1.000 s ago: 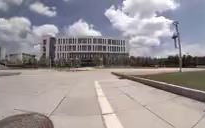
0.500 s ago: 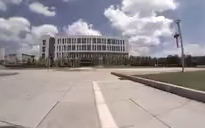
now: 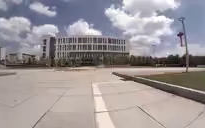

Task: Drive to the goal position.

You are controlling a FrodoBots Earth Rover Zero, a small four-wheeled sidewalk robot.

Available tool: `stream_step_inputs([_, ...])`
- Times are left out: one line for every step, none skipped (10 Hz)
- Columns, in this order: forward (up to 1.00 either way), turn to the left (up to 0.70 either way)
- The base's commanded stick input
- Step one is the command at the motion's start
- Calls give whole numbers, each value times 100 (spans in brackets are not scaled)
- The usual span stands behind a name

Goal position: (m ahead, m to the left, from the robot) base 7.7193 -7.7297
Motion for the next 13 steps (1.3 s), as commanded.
stream_step_inputs([70,4])
stream_step_inputs([70,0])
stream_step_inputs([70,0])
stream_step_inputs([70,0])
stream_step_inputs([70,0])
stream_step_inputs([70,0])
stream_step_inputs([70,0])
stream_step_inputs([70,0])
stream_step_inputs([70,0])
stream_step_inputs([70,0])
stream_step_inputs([70,0])
stream_step_inputs([70,0])
stream_step_inputs([70,0])
